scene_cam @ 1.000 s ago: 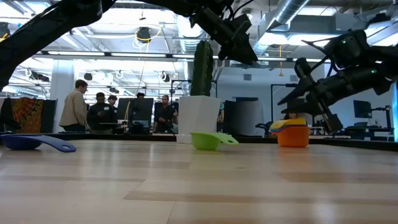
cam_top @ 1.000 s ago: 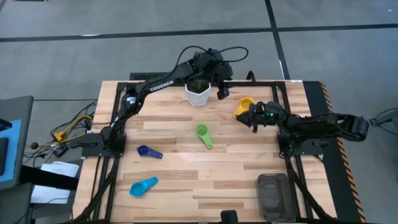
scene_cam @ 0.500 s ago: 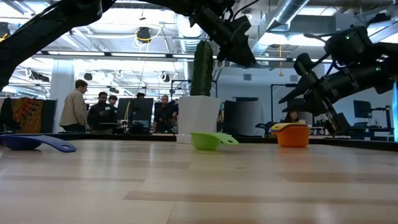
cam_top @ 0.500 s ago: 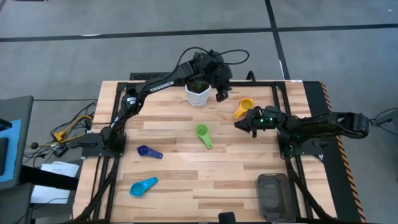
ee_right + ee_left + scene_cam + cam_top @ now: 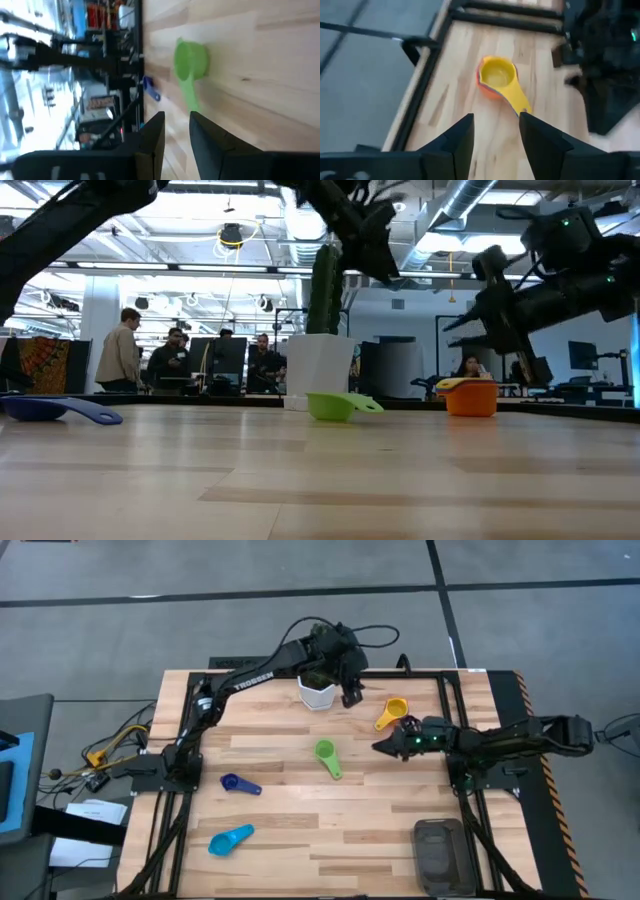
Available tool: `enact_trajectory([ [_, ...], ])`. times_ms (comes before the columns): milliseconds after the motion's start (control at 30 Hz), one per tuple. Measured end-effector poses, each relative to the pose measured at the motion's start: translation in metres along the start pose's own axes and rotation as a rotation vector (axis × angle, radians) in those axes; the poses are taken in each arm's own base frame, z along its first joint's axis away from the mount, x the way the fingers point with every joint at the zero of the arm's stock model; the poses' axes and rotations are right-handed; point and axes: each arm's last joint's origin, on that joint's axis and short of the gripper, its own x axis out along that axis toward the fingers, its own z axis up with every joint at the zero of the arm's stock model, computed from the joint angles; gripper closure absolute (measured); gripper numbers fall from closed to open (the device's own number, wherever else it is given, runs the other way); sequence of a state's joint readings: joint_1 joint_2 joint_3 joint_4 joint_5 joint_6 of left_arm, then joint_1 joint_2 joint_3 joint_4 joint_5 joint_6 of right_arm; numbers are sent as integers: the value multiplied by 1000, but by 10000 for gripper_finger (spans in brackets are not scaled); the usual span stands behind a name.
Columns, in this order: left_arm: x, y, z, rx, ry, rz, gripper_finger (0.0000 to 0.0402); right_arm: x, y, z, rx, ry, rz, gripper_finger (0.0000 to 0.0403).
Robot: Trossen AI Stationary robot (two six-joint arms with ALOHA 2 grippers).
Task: Nest measuring cups in basket
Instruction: Stack the green measuring cup on top of the yellow measuring cup
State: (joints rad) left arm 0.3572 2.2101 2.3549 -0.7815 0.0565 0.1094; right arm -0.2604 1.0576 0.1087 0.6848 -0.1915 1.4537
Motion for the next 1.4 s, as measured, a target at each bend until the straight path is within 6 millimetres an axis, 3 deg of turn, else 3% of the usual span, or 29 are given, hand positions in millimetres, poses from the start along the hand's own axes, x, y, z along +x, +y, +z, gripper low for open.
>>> enact_trajectory([
  [167, -12, -35, 10, -110, -36, -14, 282, 4, 18, -6, -102, 95, 76, 290],
  [333, -14, -83, 10, -197, -19, -37, 294, 1, 32, -14, -171, 136, 148, 290],
  [567, -22, -142, 5, -249, -9, 29, 295, -8, 34, -26, -266, 191, 146, 290],
  [833, -35, -193, 1, -189, -57, 86, 295, -14, 36, -30, -331, 209, 147, 290],
  [933, -48, -202, 6, -135, -99, 70, 295, -16, 38, -30, -334, 208, 165, 290],
  [1200, -109, -193, 23, -62, -182, 78, 295, -17, 39, -29, -336, 147, 161, 290],
  [1400, -162, -200, 18, 25, -216, 113, 295, -16, 37, -26, -329, 117, 138, 290],
])
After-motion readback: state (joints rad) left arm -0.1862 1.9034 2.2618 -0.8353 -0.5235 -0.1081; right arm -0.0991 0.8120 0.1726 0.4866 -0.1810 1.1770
